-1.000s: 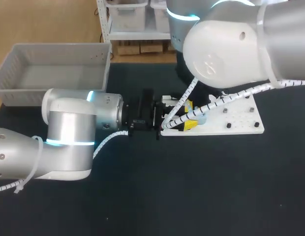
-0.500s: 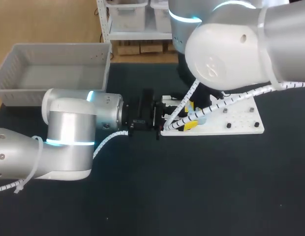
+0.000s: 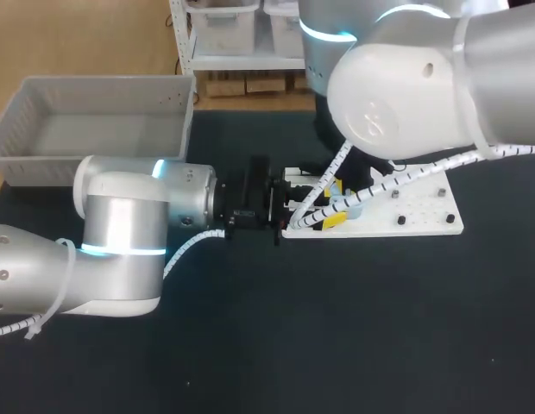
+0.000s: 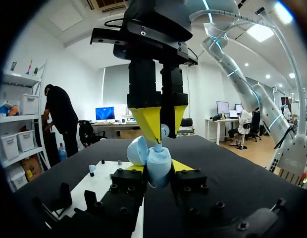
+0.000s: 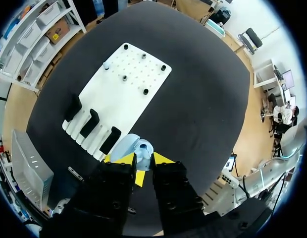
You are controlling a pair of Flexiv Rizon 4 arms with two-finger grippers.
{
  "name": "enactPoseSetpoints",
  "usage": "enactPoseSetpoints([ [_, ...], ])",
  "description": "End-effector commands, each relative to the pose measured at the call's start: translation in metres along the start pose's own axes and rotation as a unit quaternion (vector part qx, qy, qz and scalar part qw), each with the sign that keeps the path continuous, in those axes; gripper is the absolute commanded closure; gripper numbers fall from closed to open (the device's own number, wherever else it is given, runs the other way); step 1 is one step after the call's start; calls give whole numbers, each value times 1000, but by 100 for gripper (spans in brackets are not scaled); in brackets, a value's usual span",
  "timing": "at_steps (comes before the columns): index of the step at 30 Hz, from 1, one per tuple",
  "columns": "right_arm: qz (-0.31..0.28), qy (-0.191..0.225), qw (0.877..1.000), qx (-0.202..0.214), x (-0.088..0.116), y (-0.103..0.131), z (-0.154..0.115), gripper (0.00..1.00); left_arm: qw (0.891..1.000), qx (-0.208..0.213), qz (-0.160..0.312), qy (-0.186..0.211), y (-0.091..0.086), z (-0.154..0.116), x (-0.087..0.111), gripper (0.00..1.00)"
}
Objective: Pick up each earbud case from the left stands, insert the matching earbuds, close the lid, and place the case in the box.
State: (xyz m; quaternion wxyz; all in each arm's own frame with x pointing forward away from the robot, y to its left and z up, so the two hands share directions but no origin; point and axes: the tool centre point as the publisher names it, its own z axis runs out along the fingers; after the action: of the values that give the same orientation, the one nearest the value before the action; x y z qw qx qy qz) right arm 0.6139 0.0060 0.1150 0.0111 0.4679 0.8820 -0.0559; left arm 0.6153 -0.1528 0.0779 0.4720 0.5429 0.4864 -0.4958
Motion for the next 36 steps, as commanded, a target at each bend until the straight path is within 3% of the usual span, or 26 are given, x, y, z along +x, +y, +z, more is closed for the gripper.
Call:
enactPoseSetpoints([
  [1,1,0,1000,-1,-2,-1,2,100,1000,-3,2,-2,-1,0,1,100],
  [19,6,-4,1000,2,-3,0,9,100,1000,-3,2,-2,-1,0,1,100],
  [20,7,-2,1000,2,-3,0,10,95,1000,-3,2,-2,-1,0,1,100],
  [23,7,6,1000,-3,-3,-2,6,25,1000,-3,2,-2,-1,0,1,100],
  [24,6,7,1000,-5,-1,-4,4,16,1000,-3,2,-2,-1,0,1,100],
  [27,-1,13,1000,-22,5,-14,-10,18,1000,-3,2,-2,-1,0,1,100],
  [31,-8,16,998,-59,13,-31,-30,33,1000,-3,2,-2,-1,0,1,100],
  [33,-16,9,996,-86,12,-41,-41,48,1000,-3,2,-2,-1,0,1,100],
  [36,-45,-14,989,-137,2,-46,-53,51,1000,-3,2,-2,-1,0,1,100],
])
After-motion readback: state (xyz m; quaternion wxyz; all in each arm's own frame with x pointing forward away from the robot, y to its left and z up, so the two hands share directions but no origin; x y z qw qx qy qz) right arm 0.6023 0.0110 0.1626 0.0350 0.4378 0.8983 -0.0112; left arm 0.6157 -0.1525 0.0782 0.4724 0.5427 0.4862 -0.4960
